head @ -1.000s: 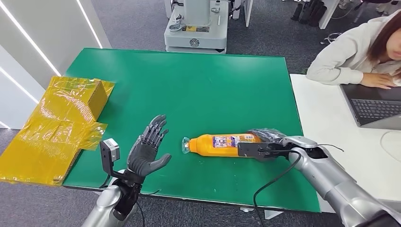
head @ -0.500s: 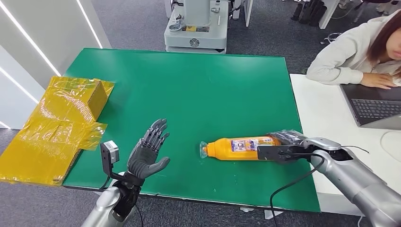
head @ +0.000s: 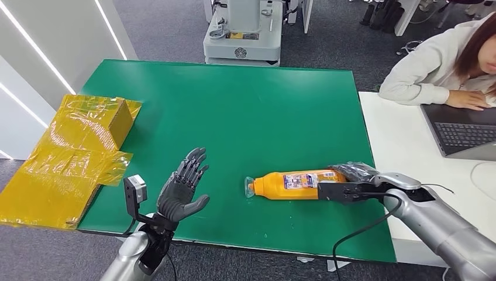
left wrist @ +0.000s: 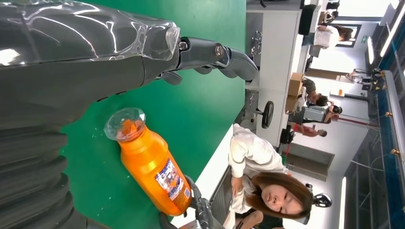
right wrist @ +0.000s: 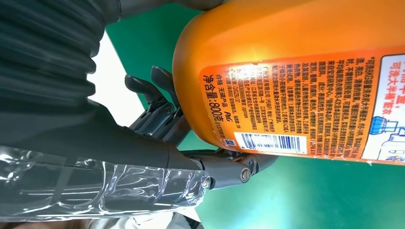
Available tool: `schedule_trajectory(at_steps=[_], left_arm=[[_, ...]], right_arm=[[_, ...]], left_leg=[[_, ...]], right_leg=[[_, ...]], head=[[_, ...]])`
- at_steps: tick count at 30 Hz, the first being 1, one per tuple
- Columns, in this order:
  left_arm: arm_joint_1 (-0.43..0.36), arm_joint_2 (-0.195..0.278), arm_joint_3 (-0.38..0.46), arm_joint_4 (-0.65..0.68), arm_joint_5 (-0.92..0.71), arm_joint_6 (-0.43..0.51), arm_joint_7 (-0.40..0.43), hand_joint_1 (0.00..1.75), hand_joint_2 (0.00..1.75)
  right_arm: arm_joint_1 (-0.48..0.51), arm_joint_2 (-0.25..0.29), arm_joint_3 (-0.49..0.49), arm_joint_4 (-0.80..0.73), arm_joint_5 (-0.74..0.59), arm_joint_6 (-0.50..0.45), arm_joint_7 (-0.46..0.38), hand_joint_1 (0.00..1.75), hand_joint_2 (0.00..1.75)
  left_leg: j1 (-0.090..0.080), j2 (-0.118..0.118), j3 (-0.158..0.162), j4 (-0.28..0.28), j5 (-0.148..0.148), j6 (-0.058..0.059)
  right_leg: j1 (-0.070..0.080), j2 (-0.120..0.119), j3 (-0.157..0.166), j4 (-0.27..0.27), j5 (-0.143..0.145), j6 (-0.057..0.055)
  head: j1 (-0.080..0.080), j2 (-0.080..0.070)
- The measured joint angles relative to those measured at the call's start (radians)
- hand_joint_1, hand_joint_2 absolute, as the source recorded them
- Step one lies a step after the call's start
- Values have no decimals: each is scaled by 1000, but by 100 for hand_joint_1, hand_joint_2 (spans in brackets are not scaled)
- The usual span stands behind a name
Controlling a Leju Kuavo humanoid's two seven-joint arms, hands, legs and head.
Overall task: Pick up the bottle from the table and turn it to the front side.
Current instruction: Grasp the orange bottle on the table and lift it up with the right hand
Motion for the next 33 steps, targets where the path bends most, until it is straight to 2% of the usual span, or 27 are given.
schedule_trajectory(at_steps=[4, 7, 11, 15, 21, 32, 33], left_arm=[[0, 1, 0, 0, -1, 0, -1, 0, 175], [2, 1, 0, 0, -15, 11, -9, 0, 175], [11, 0, 0, 0, -48, 50, -20, 0, 175], [18, 0, 0, 0, -79, 98, -35, 0, 175], [19, 9, 3, -2, -115, 168, -62, 0, 175], [21, 21, 4, -2, -134, 209, -72, 0, 175], [23, 22, 4, -2, -135, 213, -75, 0, 175]], right_arm=[[3, 0, 4, 0, -17, -19, -9, 175, 175], [25, 3, -9, -1, -86, -74, -44, 175, 175], [93, 22, -79, -11, -230, -163, -125, 175, 175], [174, 47, -153, -33, -290, -218, -165, 175, 175], [242, 84, -228, -50, -303, -243, -170, 175, 175], [276, 111, -287, -50, -326, -247, -185, 175, 175], [282, 112, -293, -50, -331, -247, -191, 136, 175]], left_leg=[[0, 0, 0, 0, 0, 0], [0, 0, 0, 0, 0, 0], [0, -1, 0, 0, 0, 0], [0, -1, -1, 0, -1, 0], [0, -1, -1, -1, -1, 0], [0, -1, -1, 0, -1, 0], [0, -1, -1, 0, -1, 0]], right_leg=[[0, 0, 0, 0, 0, 0], [0, 0, 0, 0, 0, 0], [0, -1, 0, 0, -1, 1], [0, -1, 0, 0, -1, 1], [0, -1, 0, 0, -1, 1], [0, -1, 0, 0, -1, 1], [0, -1, 0, 0, -1, 1]], head=[[0, 0], [0, 0], [0, 0], [0, 0], [0, 0], [0, 0], [0, 0]])
